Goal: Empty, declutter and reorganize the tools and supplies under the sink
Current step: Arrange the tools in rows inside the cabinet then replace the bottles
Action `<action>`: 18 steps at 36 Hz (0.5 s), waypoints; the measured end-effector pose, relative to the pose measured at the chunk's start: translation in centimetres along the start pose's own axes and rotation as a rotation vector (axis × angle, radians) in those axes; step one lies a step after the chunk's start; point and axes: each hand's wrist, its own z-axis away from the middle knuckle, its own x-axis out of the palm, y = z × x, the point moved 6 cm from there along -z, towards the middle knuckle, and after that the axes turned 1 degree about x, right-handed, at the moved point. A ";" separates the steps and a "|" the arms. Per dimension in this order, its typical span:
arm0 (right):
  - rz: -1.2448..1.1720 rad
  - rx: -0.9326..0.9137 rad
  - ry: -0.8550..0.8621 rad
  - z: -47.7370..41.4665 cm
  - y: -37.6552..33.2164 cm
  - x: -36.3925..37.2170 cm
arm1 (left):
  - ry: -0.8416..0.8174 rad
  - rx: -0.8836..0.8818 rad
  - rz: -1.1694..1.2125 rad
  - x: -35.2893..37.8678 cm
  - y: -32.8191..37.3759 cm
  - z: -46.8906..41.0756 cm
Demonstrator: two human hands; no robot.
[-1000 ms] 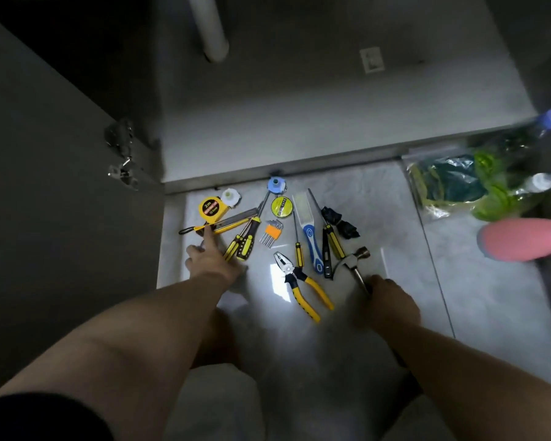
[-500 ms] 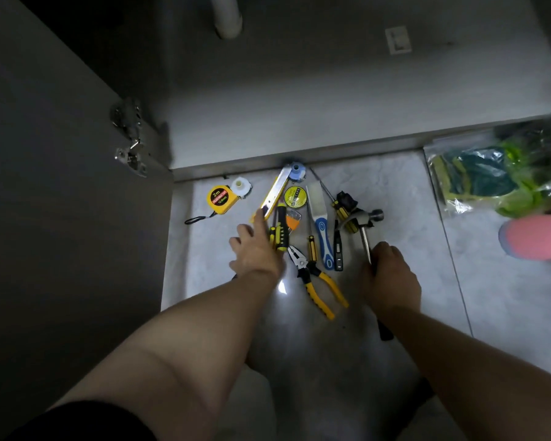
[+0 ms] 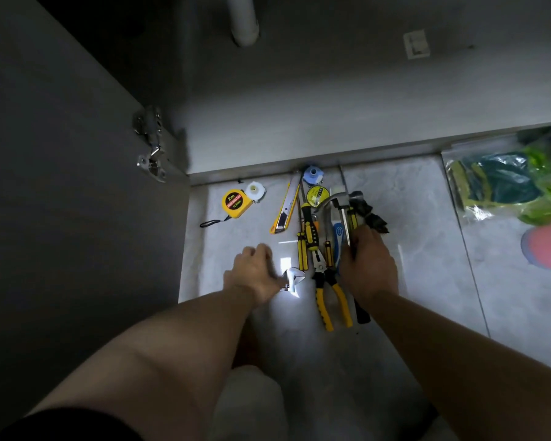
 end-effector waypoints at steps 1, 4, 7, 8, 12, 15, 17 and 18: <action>-0.003 0.003 -0.010 0.1 -0.2 0.1 | -0.063 0.011 -0.065 0.4 -0.7 0.3; 0.007 0.010 -0.041 0.3 -0.5 0.4 | -0.136 0.048 -0.195 1.5 -1.7 0.8; 0.016 -0.003 -0.050 0.4 -0.6 0.4 | -0.109 0.121 -0.271 1.8 -1.1 1.0; 0.016 -0.011 -0.044 0.4 -0.6 0.4 | -0.103 0.129 -0.277 1.8 -1.0 1.1; 0.011 -0.019 -0.025 0.3 -0.6 0.0 | -0.071 0.144 -0.224 2.0 -1.0 1.7; -0.012 -0.018 -0.008 0.1 -0.5 -0.4 | -0.008 0.143 -0.140 2.3 -0.4 2.2; -0.028 -0.025 -0.004 -0.1 -0.6 -0.5 | 0.029 0.186 -0.096 2.7 0.6 2.4; -0.030 -0.028 -0.004 -0.2 -0.7 -0.6 | 0.034 0.210 -0.067 2.9 1.3 2.5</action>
